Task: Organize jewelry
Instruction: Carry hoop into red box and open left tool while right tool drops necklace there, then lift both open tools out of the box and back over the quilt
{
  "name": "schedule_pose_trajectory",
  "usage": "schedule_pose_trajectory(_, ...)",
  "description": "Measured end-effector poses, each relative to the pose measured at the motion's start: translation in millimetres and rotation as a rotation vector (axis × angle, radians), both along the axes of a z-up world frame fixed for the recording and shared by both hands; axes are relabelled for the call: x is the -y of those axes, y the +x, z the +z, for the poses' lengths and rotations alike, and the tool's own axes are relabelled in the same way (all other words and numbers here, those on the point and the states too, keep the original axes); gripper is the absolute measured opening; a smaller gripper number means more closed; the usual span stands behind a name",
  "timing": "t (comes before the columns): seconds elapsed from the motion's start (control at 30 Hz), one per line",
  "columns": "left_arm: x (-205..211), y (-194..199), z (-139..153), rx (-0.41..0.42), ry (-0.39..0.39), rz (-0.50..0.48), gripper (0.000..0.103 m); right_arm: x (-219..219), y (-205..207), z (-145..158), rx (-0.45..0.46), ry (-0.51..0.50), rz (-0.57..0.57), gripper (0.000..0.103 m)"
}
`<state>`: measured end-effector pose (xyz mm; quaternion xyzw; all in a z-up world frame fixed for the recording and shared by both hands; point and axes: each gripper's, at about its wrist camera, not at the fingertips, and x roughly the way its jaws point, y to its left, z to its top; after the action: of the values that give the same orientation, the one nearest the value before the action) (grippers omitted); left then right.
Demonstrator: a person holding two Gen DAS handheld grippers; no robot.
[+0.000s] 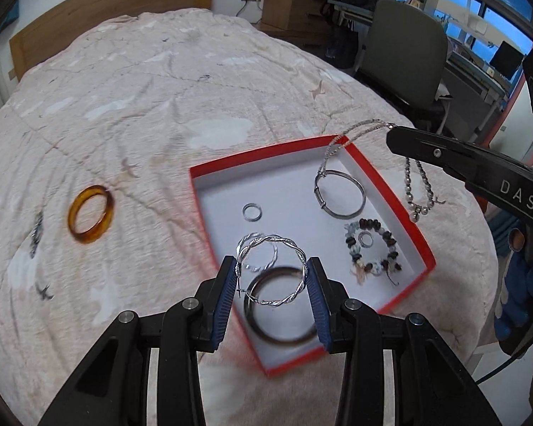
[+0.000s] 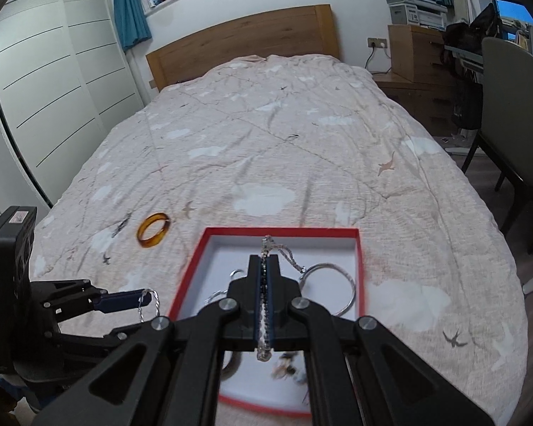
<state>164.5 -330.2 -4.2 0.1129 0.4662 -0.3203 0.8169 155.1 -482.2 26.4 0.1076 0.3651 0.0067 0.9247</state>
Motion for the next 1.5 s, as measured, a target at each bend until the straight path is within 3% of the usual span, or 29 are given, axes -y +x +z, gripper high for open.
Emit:
schedule_pose_trajectory(0.37, 46.5, 61.4, -47.8, -0.021, 0.068, 0.047, 0.039, 29.1, 44.7, -64.9, -0.137, 0.015, 0.000, 0.003)
schedule_pose_trajectory(0.73, 49.0, 63.7, -68.4, -0.040, 0.089, 0.037, 0.040, 37.5, 43.0, -96.3, -0.258, 0.014, -0.026, 0.006)
schedule_pose_trajectory(0.83, 47.9, 62.0, -68.1, -0.042, 0.088, 0.031, 0.040, 38.2, 40.1, -94.7, -0.262, 0.010, -0.039, 0.007)
schedule_pose_trajectory(0.97, 46.4, 59.3, -65.9, -0.049, 0.089, 0.023, 0.044, 39.0, 35.0, -88.9, -0.259, -0.002, -0.055, 0.026)
schedule_pose_trajectory(1.2, 40.2, 48.1, -51.4, -0.040, 0.077, 0.014, 0.047, 39.6, 12.7, -61.7, -0.214, -0.017, -0.081, 0.028)
schedule_pose_trajectory(1.5, -0.8, 11.5, 0.9, 0.005, 0.011, 0.027, 0.047, 47.4, -45.1, -14.6, -0.154, -0.023, -0.171, 0.028)
